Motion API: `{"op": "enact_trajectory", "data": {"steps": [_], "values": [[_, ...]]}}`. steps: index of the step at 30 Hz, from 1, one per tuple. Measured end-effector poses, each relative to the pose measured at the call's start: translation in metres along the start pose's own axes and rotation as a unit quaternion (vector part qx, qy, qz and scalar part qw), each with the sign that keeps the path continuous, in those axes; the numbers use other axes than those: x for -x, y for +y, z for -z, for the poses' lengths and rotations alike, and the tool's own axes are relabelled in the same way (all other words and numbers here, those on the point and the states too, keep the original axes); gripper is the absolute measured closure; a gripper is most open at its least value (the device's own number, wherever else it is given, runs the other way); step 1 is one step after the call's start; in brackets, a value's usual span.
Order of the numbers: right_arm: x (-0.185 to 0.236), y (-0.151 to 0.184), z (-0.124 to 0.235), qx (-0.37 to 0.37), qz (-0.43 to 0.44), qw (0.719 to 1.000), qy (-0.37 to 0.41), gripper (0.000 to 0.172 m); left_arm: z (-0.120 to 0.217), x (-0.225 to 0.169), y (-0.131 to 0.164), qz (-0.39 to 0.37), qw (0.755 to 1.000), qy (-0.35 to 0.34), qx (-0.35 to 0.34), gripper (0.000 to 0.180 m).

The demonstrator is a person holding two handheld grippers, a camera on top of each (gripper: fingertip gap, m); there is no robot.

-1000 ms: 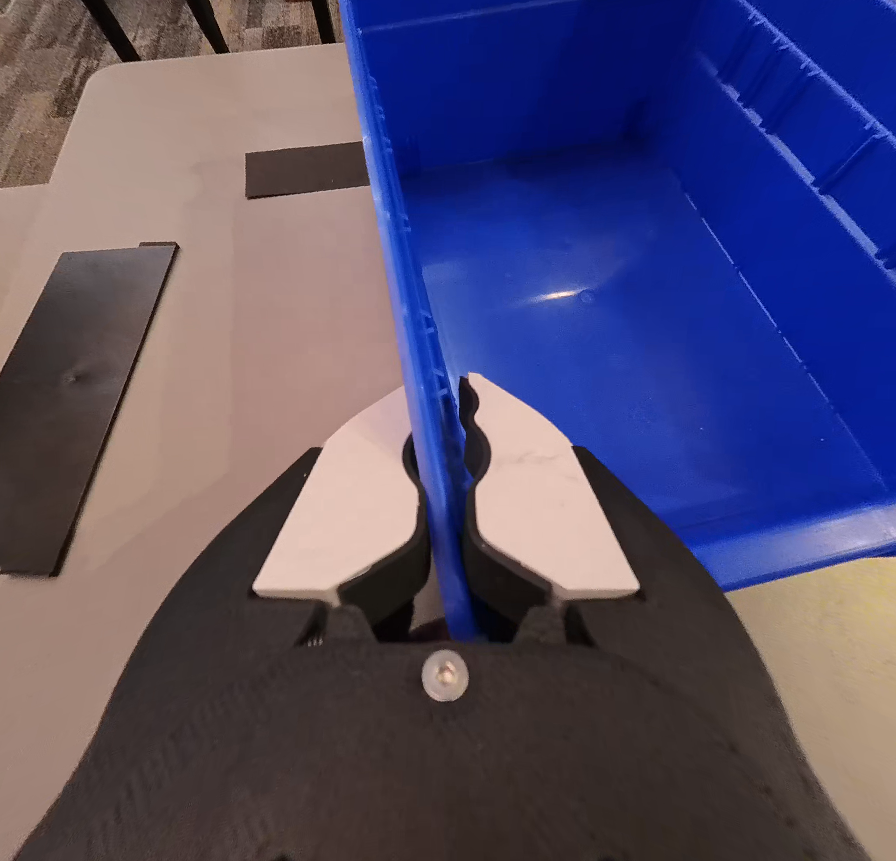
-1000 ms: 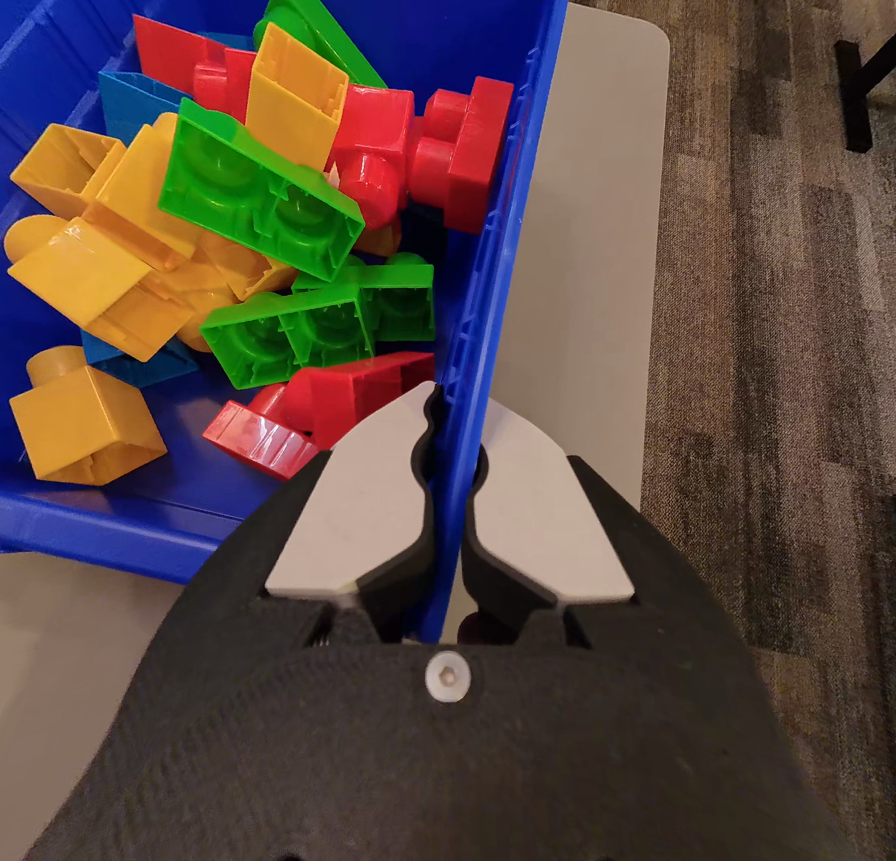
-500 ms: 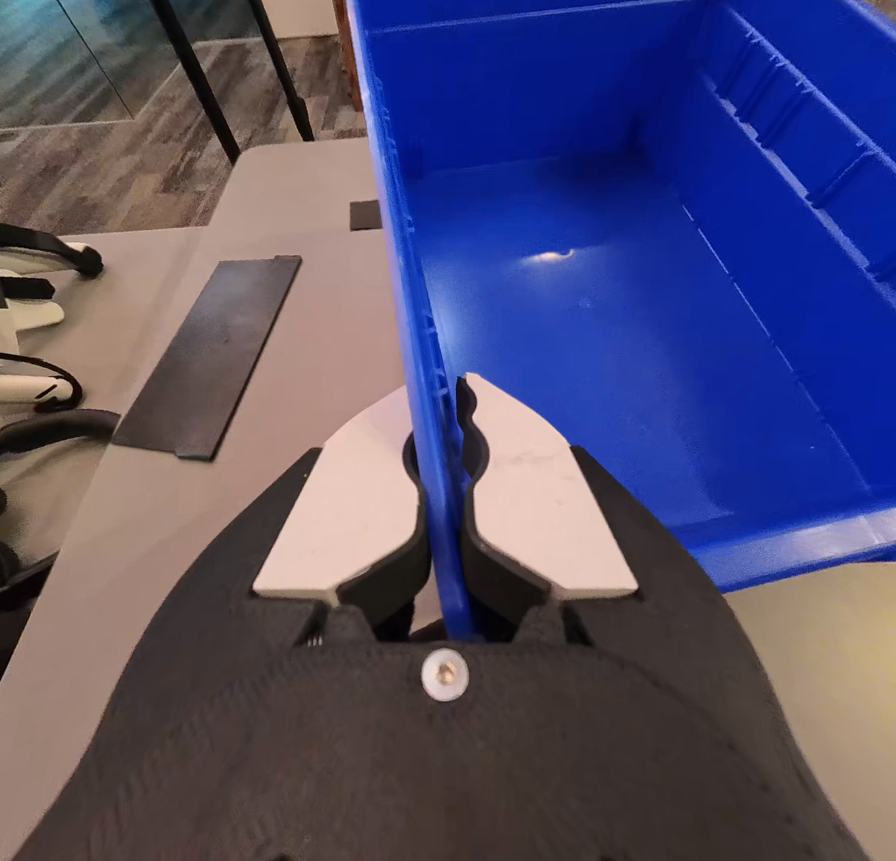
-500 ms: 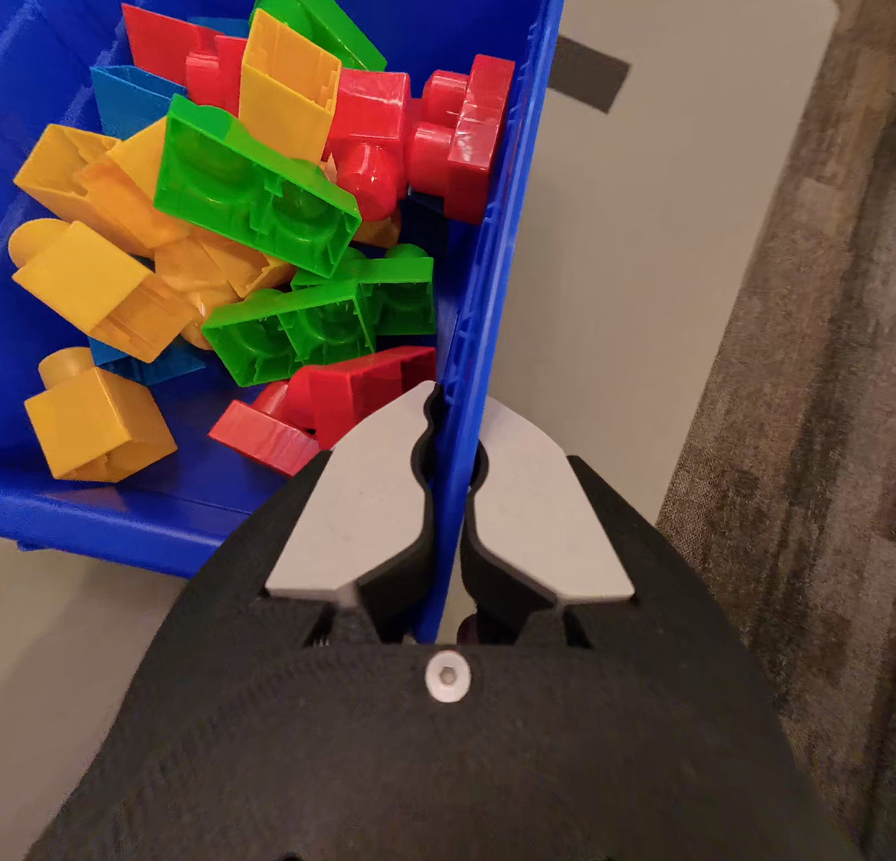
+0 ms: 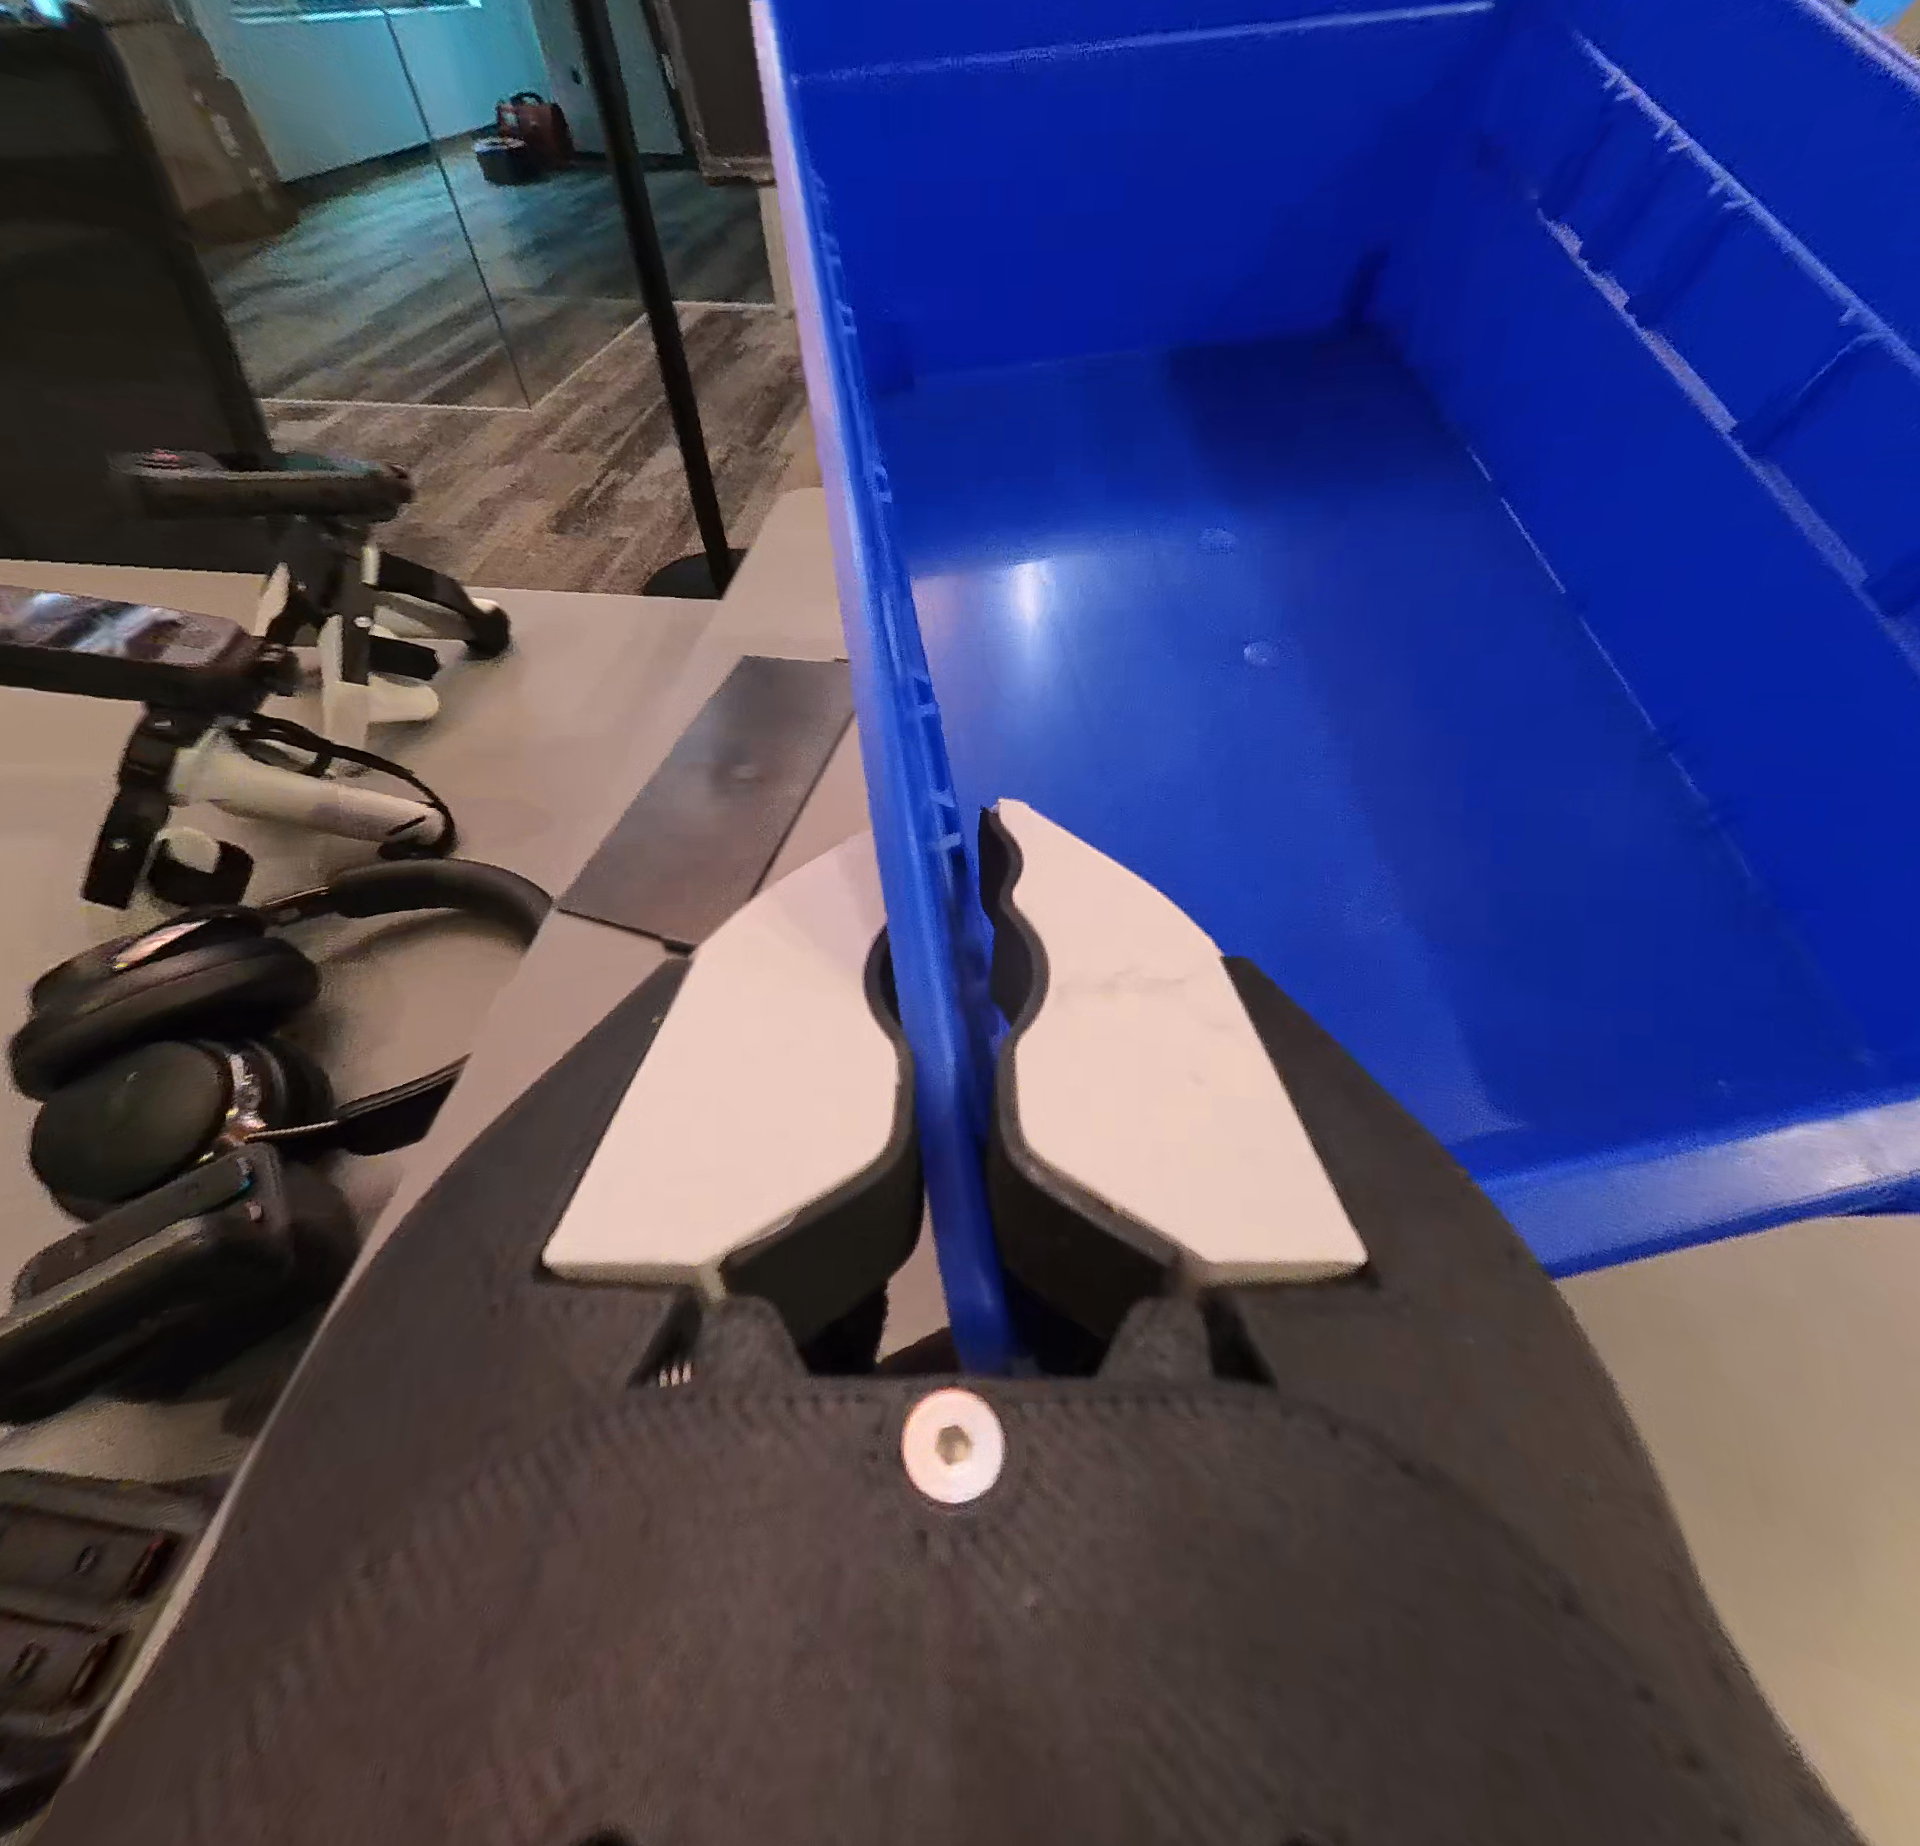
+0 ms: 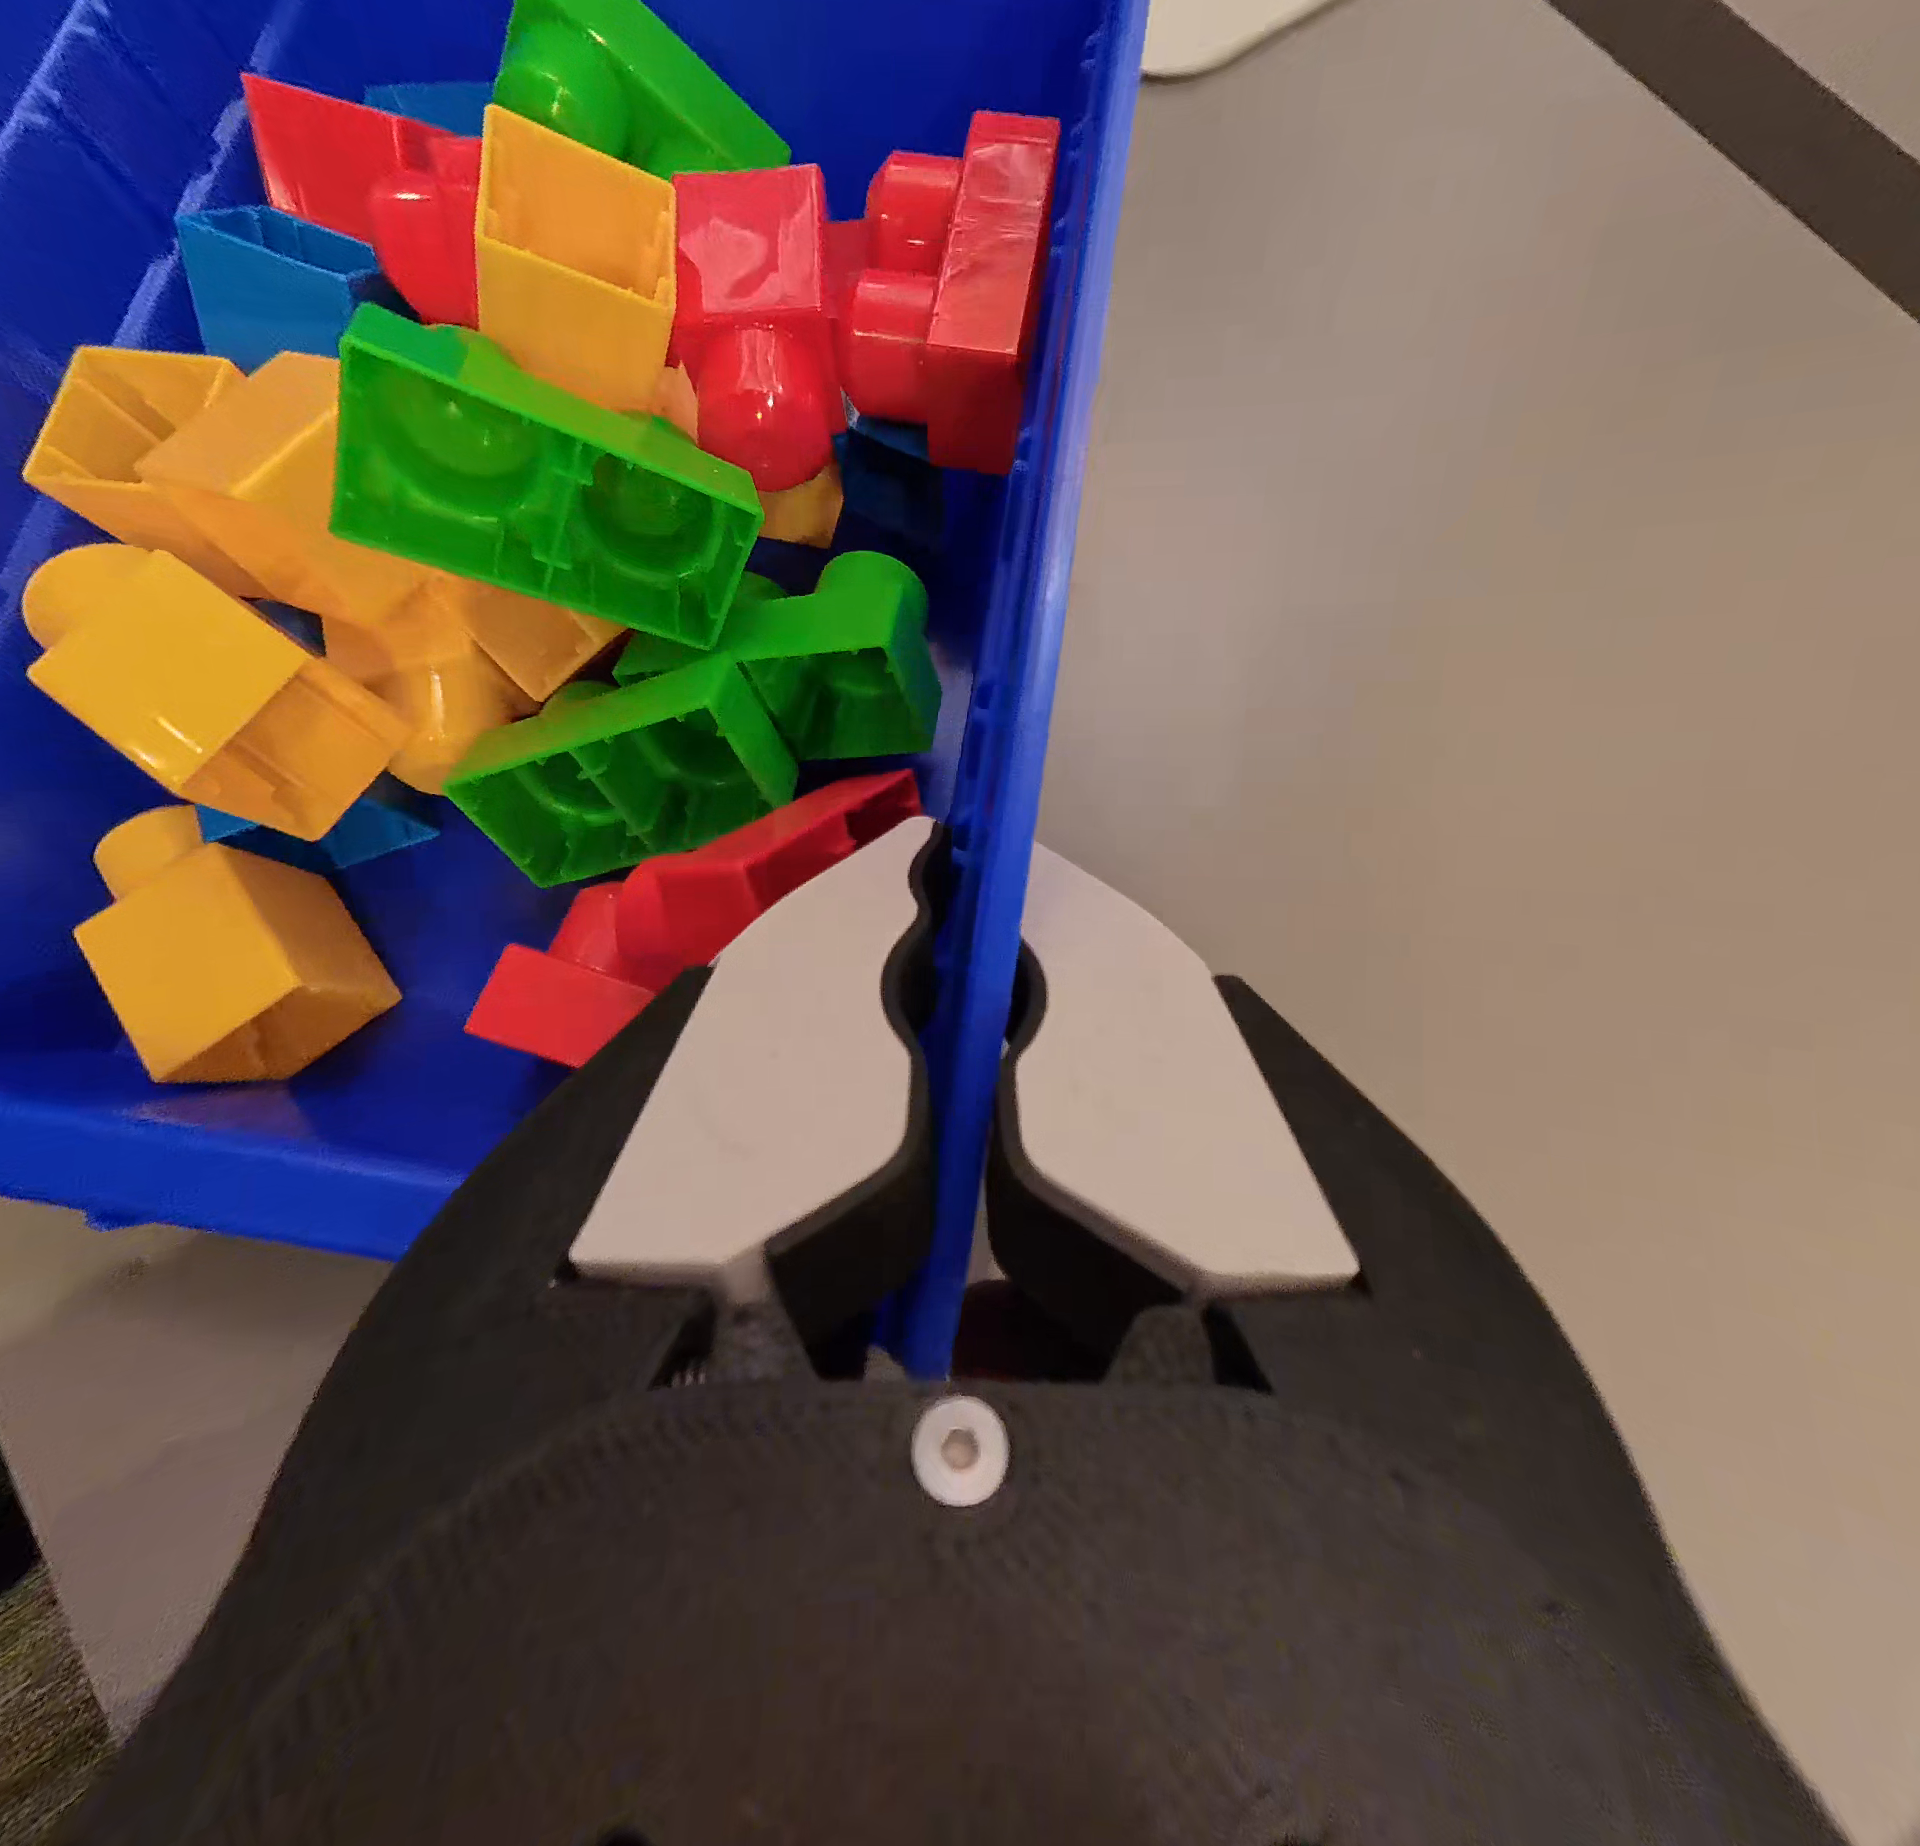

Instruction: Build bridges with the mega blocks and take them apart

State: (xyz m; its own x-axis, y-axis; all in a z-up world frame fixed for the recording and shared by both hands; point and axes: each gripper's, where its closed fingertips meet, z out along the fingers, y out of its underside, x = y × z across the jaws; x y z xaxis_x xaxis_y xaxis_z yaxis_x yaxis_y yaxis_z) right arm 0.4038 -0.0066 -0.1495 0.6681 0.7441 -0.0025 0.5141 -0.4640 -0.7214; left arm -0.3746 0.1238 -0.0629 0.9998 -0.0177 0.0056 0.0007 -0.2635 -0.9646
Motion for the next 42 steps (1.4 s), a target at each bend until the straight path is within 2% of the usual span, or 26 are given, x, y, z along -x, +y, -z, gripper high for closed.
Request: {"op": "enact_trajectory", "data": {"steps": [5, 9, 15, 22, 23, 24, 26, 30, 35, 39, 41, 42], "values": [[0.052, -0.065, -0.069, 0.001, 0.011, 0.998, -0.056, 0.165, 0.014, 0.033, -0.009, 0.02, 0.999, -0.036, -0.021, 0.171], [0.087, -0.123, -0.13, -0.001, 0.019, 0.997, -0.07, 0.165, 0.025, 0.058, -0.014, 0.037, 0.997, -0.052, -0.043, 0.171], [0.114, -0.207, -0.218, -0.007, 0.009, 0.999, -0.042, 0.165, 0.035, 0.086, -0.009, 0.066, 0.994, -0.064, -0.062, 0.171], [0.096, -0.289, -0.303, -0.018, -0.053, 0.996, 0.071, 0.165, 0.038, 0.098, -0.002, 0.083, 0.992, -0.068, -0.068, 0.171], [0.097, -0.3, -0.313, -0.024, -0.063, 0.994, 0.086, 0.163, 0.037, 0.097, -0.001, 0.084, 0.992, -0.066, -0.069, 0.171], [0.105, -0.31, -0.324, -0.026, -0.074, 0.994, 0.077, 0.152, 0.036, 0.096, -0.001, 0.085, 0.992, -0.062, -0.068, 0.171], [0.135, -0.33, -0.342, -0.034, -0.079, 0.996, 0.021, 0.13, 0.032, 0.093, -0.001, 0.083, 0.993, -0.056, -0.067, 0.171], [0.147, -0.35, -0.36, -0.057, -0.096, 0.994, 0.021, 0.128, 0.026, 0.084, 0.0, 0.071, 0.995, -0.046, -0.058, 0.171], [0.189, -0.361, -0.362, -0.107, -0.172, 0.977, -0.07, 0.106, 0.02, 0.075, -0.003, 0.061, 0.996, -0.038, -0.053, 0.171], [0.226, -0.358, -0.349, -0.154, -0.181, 0.963, -0.13, 0.111, 0.017, 0.071, -0.003, 0.06, 0.996, -0.035, -0.05, 0.171], [0.233, -0.356, -0.339, -0.179, -0.17, 0.96, -0.136, 0.117, 0.017, 0.07, -0.003, 0.061, 0.996, -0.033, -0.051, 0.171], [0.238, -0.356, -0.337, -0.181, -0.161, 0.96, -0.141, 0.11, 0.017, 0.07, -0.003, 0.062, 0.996, -0.033, -0.05, 0.171]]}}
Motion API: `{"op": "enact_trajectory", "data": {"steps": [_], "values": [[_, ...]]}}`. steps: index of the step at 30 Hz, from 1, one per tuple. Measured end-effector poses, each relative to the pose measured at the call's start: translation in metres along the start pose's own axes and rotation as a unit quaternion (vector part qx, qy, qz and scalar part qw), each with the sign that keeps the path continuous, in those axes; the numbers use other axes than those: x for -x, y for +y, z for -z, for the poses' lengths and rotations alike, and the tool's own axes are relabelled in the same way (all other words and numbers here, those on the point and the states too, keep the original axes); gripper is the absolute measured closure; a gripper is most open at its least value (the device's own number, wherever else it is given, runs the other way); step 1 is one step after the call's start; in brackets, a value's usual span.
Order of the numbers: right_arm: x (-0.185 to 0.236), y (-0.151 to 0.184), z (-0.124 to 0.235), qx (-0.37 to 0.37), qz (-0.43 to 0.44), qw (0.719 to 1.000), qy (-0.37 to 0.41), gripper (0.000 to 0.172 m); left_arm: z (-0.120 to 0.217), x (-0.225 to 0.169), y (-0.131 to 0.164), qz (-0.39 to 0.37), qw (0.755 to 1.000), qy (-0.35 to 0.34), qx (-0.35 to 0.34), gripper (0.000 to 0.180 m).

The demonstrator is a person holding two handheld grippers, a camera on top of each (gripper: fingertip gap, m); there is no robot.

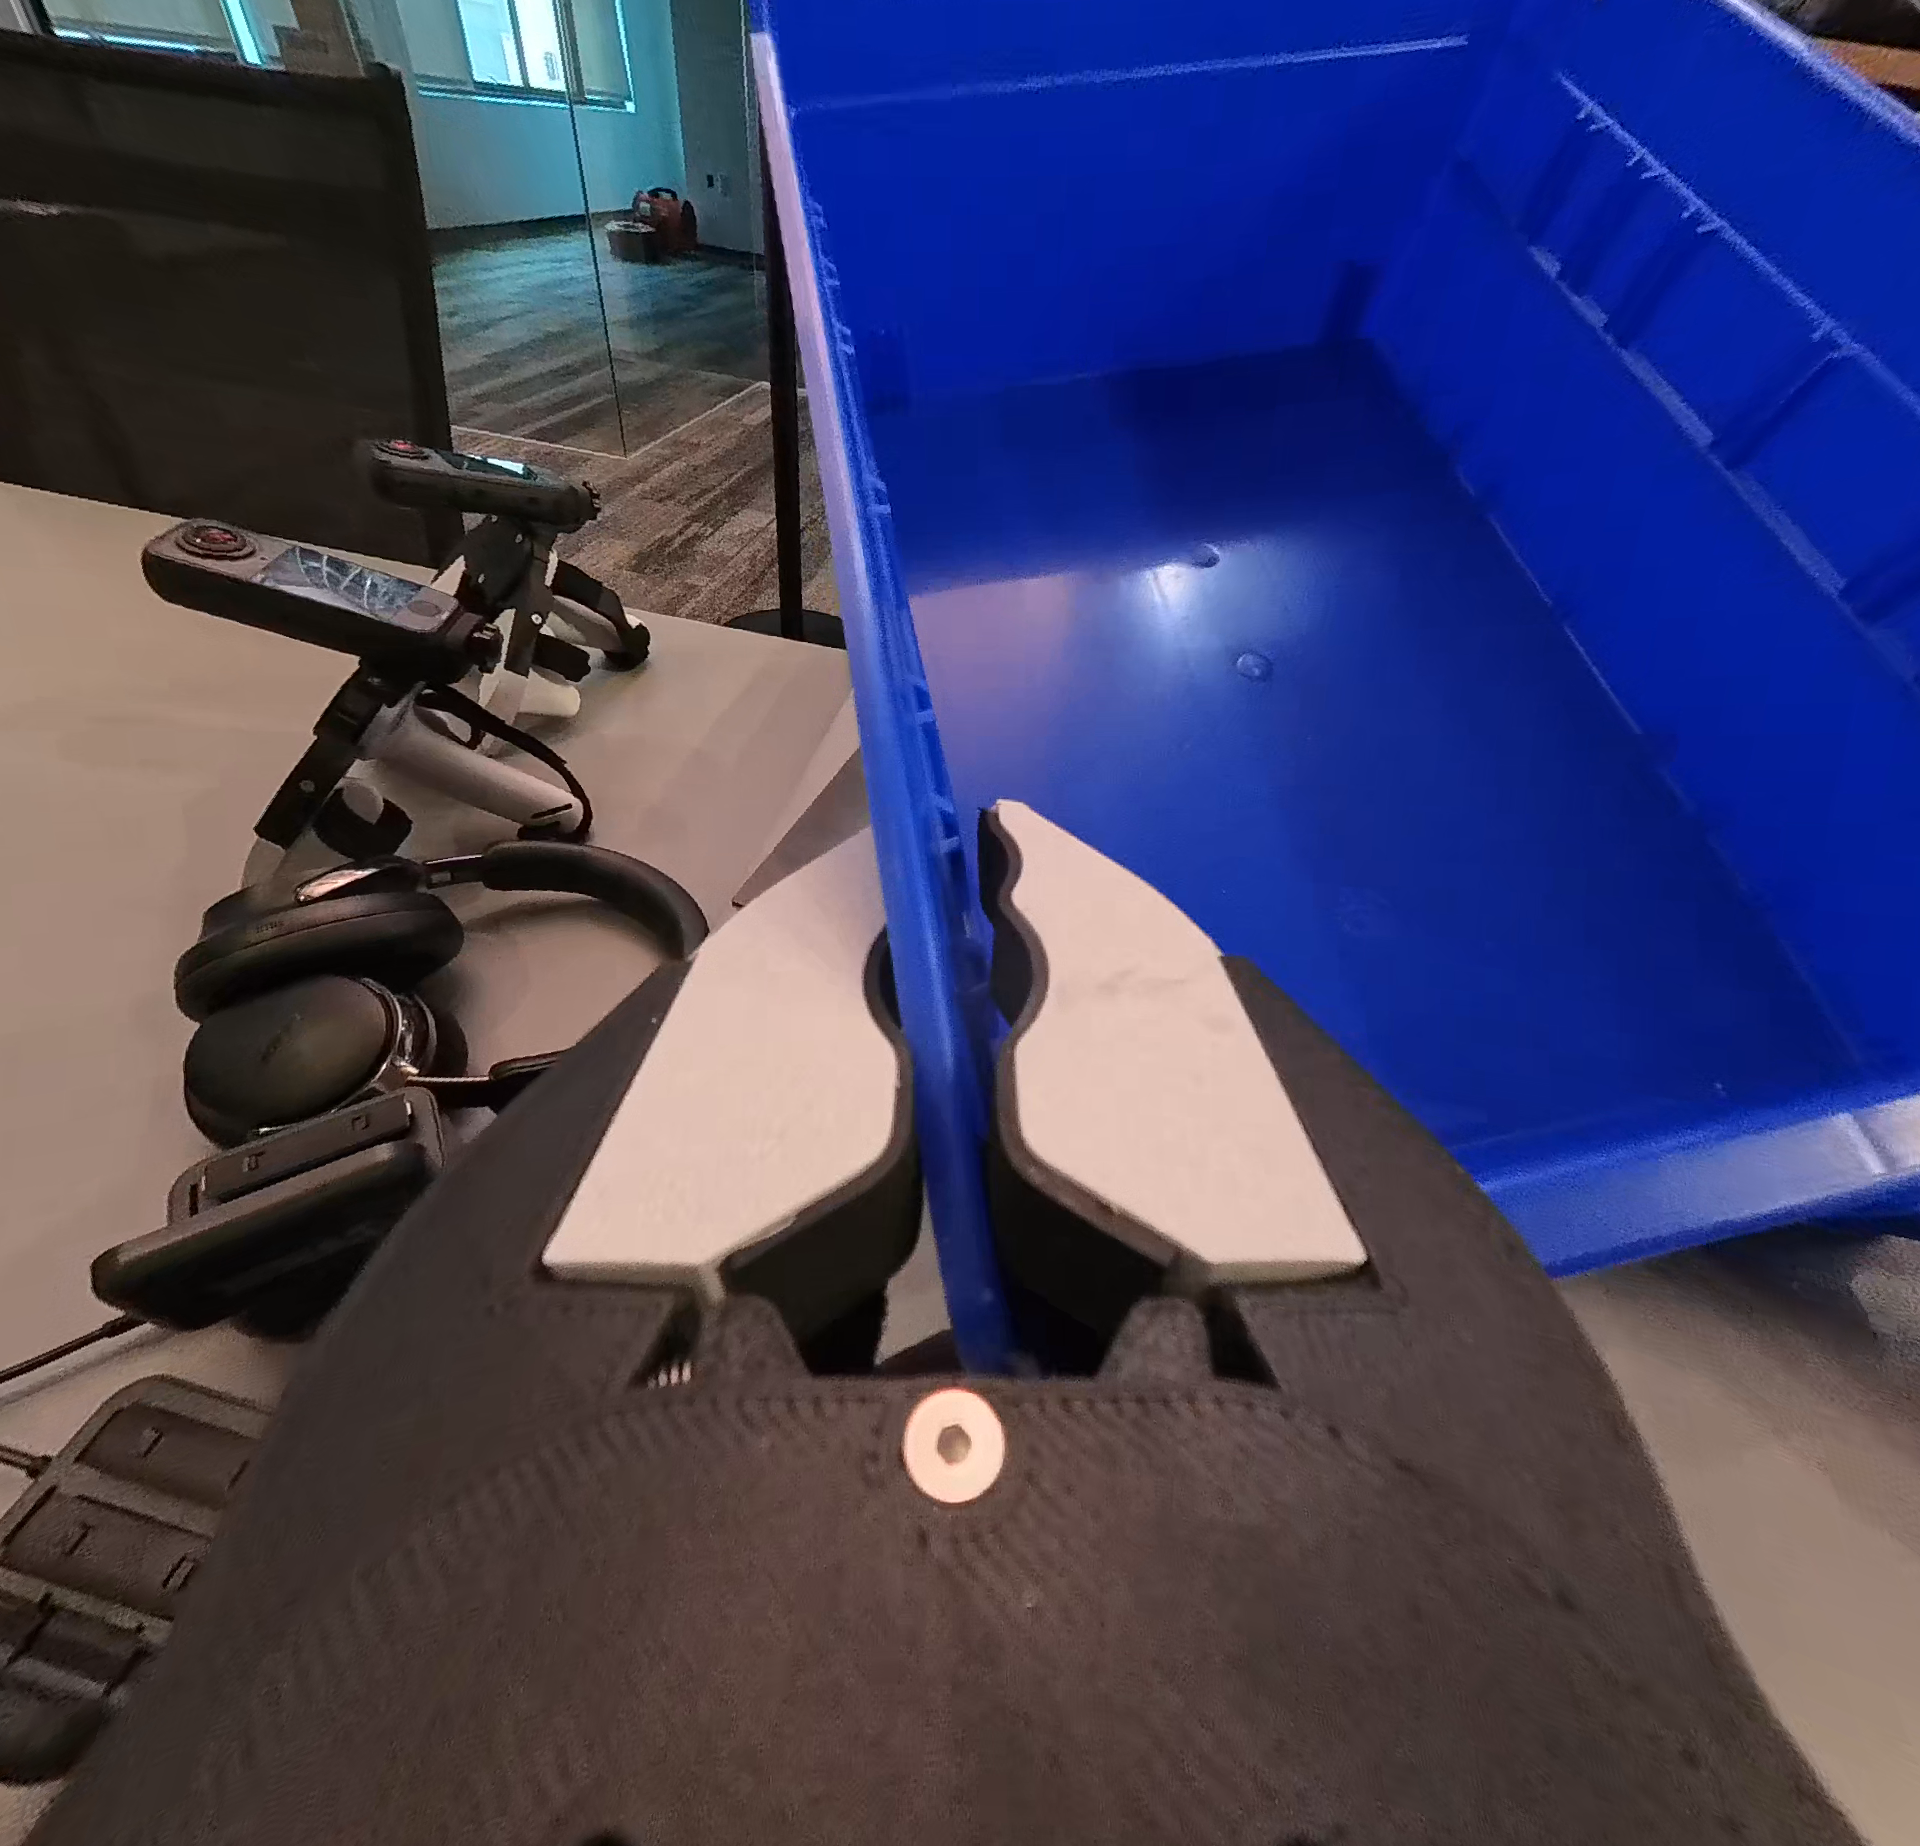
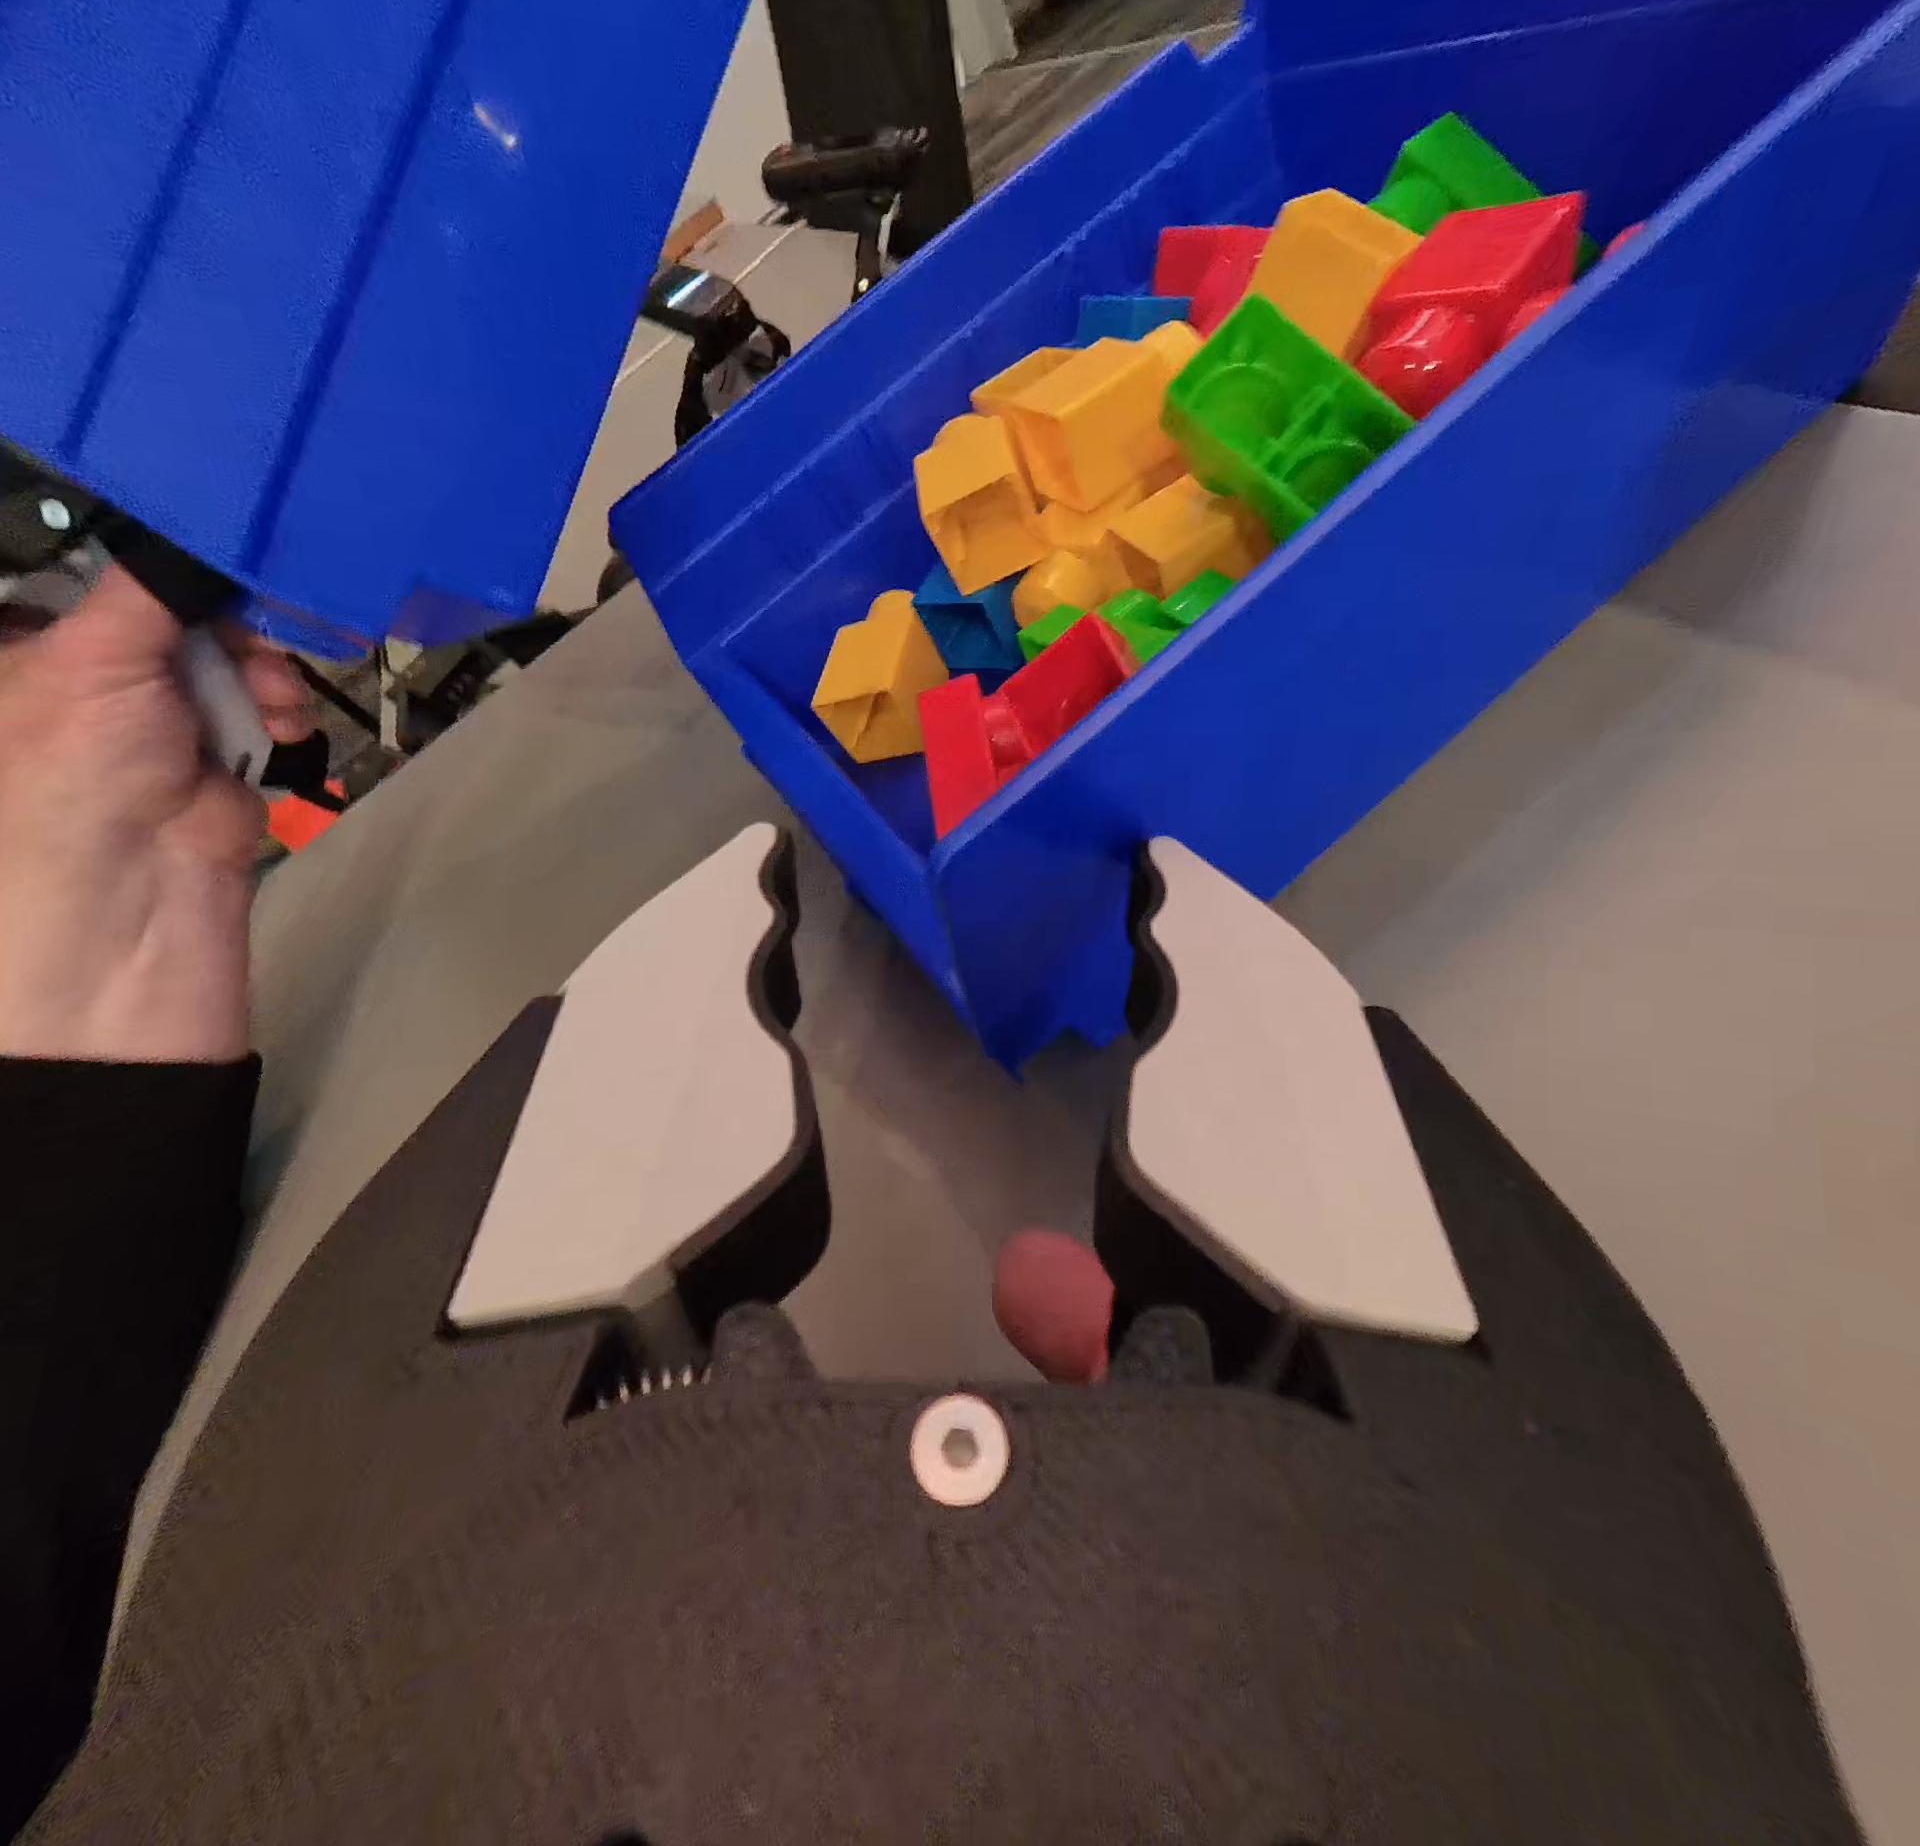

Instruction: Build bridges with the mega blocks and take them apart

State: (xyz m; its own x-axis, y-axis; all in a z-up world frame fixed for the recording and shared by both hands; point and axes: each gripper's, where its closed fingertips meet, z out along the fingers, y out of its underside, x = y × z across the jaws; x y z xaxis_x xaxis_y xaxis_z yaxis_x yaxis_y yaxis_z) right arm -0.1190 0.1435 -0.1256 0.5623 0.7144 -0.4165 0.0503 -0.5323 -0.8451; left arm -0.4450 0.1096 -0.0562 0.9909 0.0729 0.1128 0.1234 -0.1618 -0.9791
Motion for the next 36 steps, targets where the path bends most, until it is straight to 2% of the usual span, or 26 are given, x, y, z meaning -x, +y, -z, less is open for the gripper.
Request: {"op": "enact_trajectory", "data": {"steps": [3, 6, 9, 14, 16, 18, 21, 25, 27, 30, 34, 36], "values": [[0.002, 0.002, 0.004, 0.024, 0.05, 0.998, 0.013, 0.117, 0.003, -0.001, -0.005, 0.003, 1.0, -0.001, -0.009, 0.171], [0.007, -0.015, 0.031, -0.019, 0.067, 0.998, 0.003, 0.121, 0.012, -0.008, -0.021, -0.01, 0.999, -0.001, -0.033, 0.171], [0.021, -0.038, 0.067, -0.057, 0.086, 0.995, -0.012, 0.111, 0.026, -0.032, -0.046, -0.035, 0.997, 0.006, -0.066, 0.172], [0.05, -0.099, 0.121, -0.158, 0.028, 0.985, -0.06, 0.099, 0.039, -0.105, -0.087, -0.131, 0.983, -0.02, -0.129, 0.171], [0.06, -0.115, 0.126, -0.171, 0.017, 0.982, -0.079, 0.09, 0.043, -0.139, -0.097, -0.185, 0.972, -0.04, -0.138, 0.172], [0.058, -0.126, 0.125, -0.174, 0.019, 0.982, -0.067, 0.08, 0.047, -0.175, -0.102, -0.233, 0.96, -0.047, -0.146, 0.172], [0.046, -0.131, 0.122, -0.164, -0.002, 0.985, -0.055, 0.079, 0.049, -0.225, -0.103, -0.291, 0.943, -0.045, -0.154, 0.172], [0.012, -0.123, 0.121, -0.146, -0.019, 0.989, -0.011, 0.111, 0.056, -0.284, -0.103, -0.347, 0.919, -0.028, -0.185, 0.172], [-0.013, -0.12, 0.13, -0.161, -0.023, 0.986, 0.035, 0.143, 0.063, -0.305, -0.105, -0.368, 0.906, -0.033, -0.206, 0.172], [-0.036, -0.117, 0.142, -0.167, 0.0, 0.983, 0.079, 0.158, 0.072, -0.334, -0.104, -0.395, 0.889, -0.031, -0.23, 0.172], [-0.044, -0.127, 0.17, -0.22, 0.017, 0.972, 0.087, 0.163, 0.092, -0.372, -0.109, -0.416, 0.866, -0.005, -0.279, 0.162], [-0.043, -0.136, 0.186, -0.232, 0.034, 0.967, 0.097, 0.163, 0.098, -0.388, -0.113, -0.409, 0.868, 0.024, -0.28, 0.151]]}}
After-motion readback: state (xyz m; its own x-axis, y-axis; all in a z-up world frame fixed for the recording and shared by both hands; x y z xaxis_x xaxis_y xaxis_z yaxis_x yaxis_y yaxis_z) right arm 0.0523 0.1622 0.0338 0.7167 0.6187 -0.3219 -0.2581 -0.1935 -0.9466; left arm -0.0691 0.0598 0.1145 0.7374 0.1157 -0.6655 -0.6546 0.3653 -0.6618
